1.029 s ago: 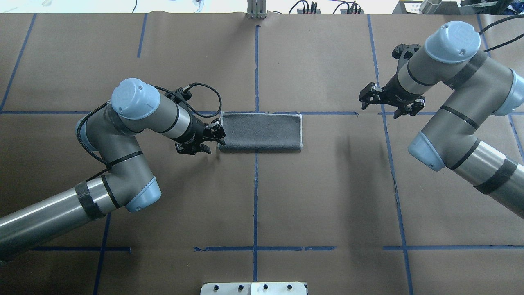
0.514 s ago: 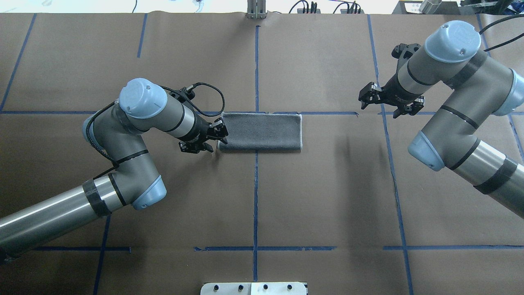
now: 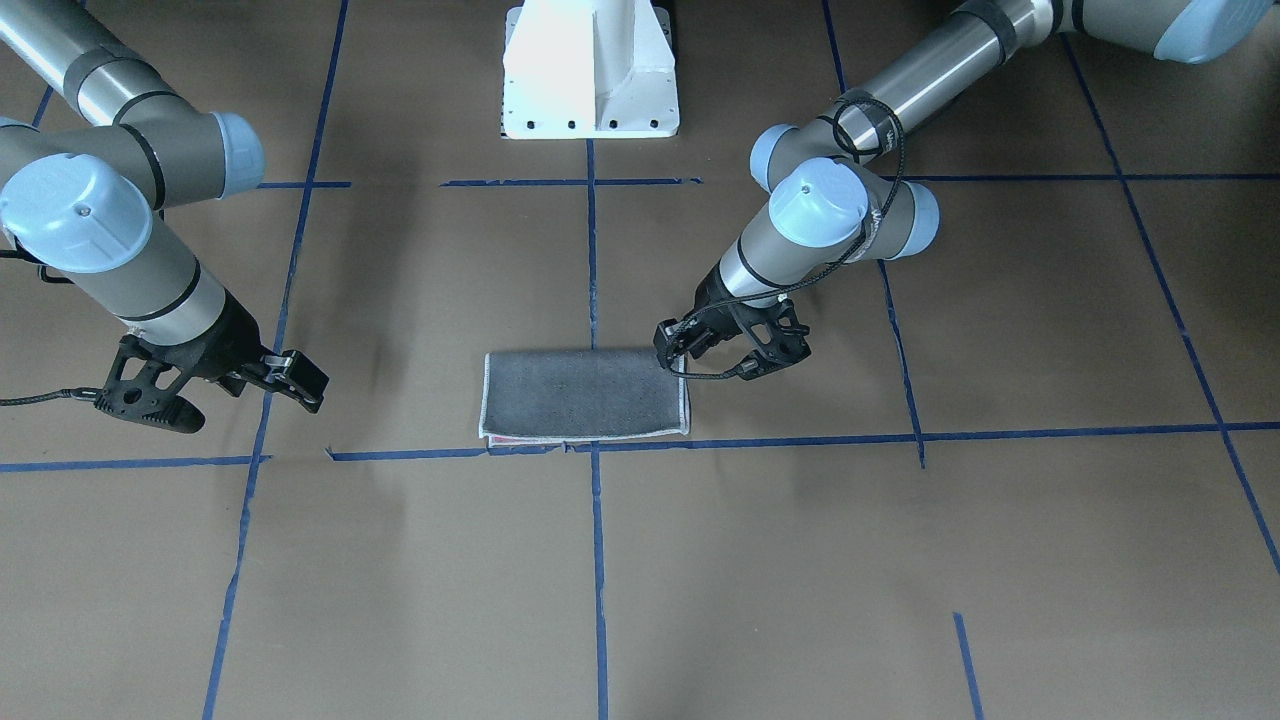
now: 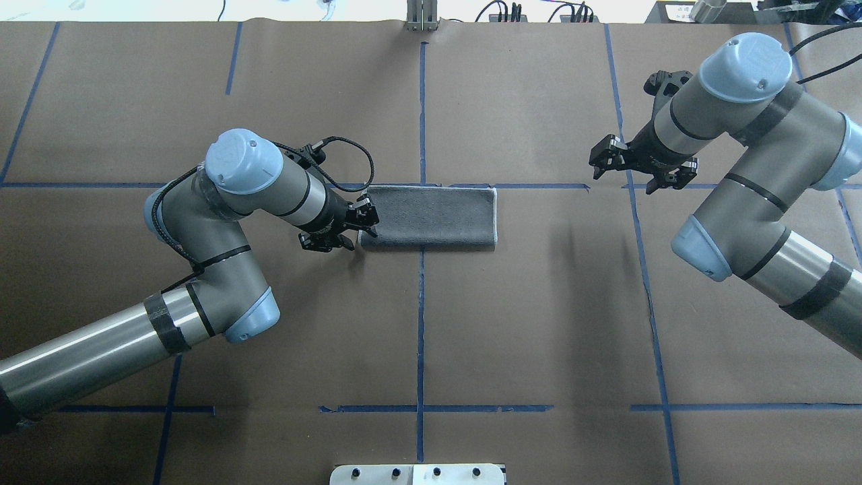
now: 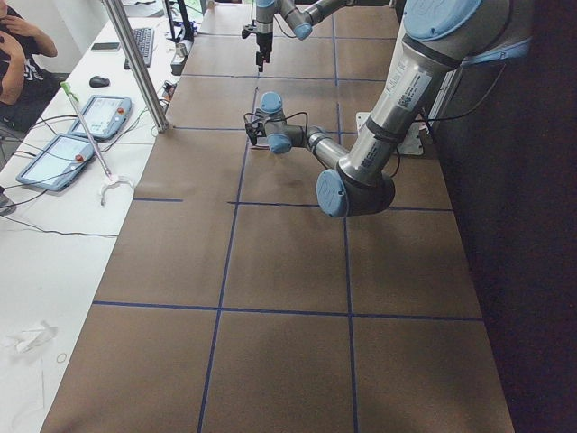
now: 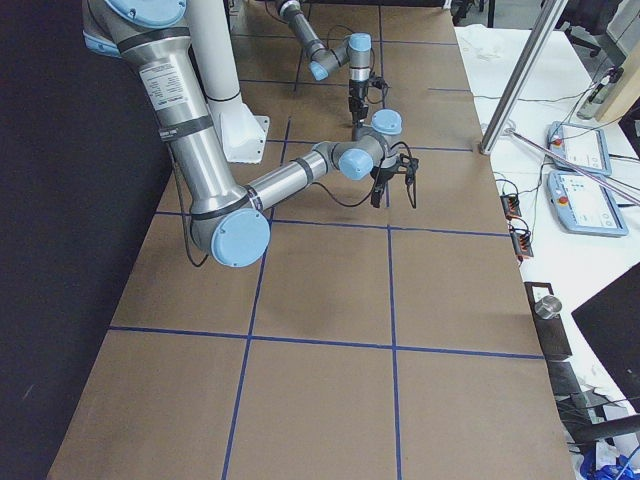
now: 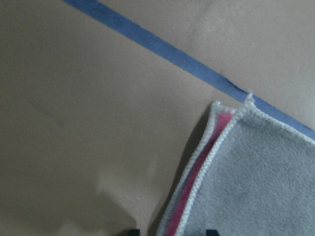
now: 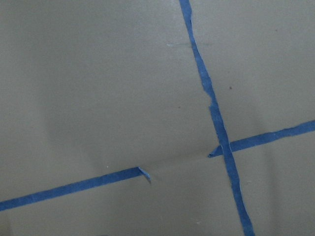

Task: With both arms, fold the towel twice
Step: 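Lower the left gripper onto the end of the towel strip nearest it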

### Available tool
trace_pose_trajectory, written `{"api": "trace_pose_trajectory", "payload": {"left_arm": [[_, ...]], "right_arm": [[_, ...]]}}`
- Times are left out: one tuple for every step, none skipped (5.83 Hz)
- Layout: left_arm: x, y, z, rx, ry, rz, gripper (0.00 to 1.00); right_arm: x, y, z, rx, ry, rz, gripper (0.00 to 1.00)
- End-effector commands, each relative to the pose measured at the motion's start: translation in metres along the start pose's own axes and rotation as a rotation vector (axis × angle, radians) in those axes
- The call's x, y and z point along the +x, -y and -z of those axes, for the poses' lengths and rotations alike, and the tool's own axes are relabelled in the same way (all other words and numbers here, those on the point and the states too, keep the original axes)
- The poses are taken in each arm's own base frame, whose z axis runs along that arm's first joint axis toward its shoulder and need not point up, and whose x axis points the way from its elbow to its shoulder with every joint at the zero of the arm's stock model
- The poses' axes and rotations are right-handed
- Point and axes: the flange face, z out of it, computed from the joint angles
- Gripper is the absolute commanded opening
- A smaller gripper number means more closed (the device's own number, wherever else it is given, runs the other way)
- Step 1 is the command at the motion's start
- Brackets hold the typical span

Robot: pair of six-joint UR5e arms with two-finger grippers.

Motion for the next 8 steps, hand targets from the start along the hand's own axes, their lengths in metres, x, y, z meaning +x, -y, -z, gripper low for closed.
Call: {"api": "trace_pose_trajectory", "payload": {"left_arm": [[0.0002,-0.0003,-0.0004,0.000,0.000,0.001,0.42],[0.0001,-0.0001,-0.0005,0.001,0.001,0.002,0.42],[0.0001,-0.0001,-0.0005,0.001,0.001,0.005,0.42],[0.0001,-0.0010,-0.0011,0.000,0.002,0.006,0.42],[0.0013,-0.0044,-0.0023,-0.004,0.002,0.006,0.42],[0.0016,-0.0076,-0.0035,-0.008,0.001,0.004,0.42],[0.0015,-0.0076,-0.0036,-0.008,0.002,0.005,0.37],[0.0005,-0.0073,-0.0039,-0.008,0.004,0.006,0.30]], "right_arm": [[-0.0011,-0.0007,0.0018,0.001,0.003,0.002,1.00],[-0.0036,-0.0030,0.0080,0.002,0.015,0.006,1.00],[-0.0042,-0.0043,0.0104,0.000,0.009,0.002,1.00],[-0.0049,-0.0042,0.0107,-0.001,0.008,0.001,1.00],[-0.0052,-0.0049,0.0101,-0.002,0.008,0.001,1.00],[-0.0052,-0.0048,0.0101,-0.001,0.007,0.002,1.00],[-0.0052,-0.0049,0.0101,-0.002,0.008,0.001,1.00],[-0.0052,-0.0049,0.0101,-0.002,0.008,0.001,1.00]]}}
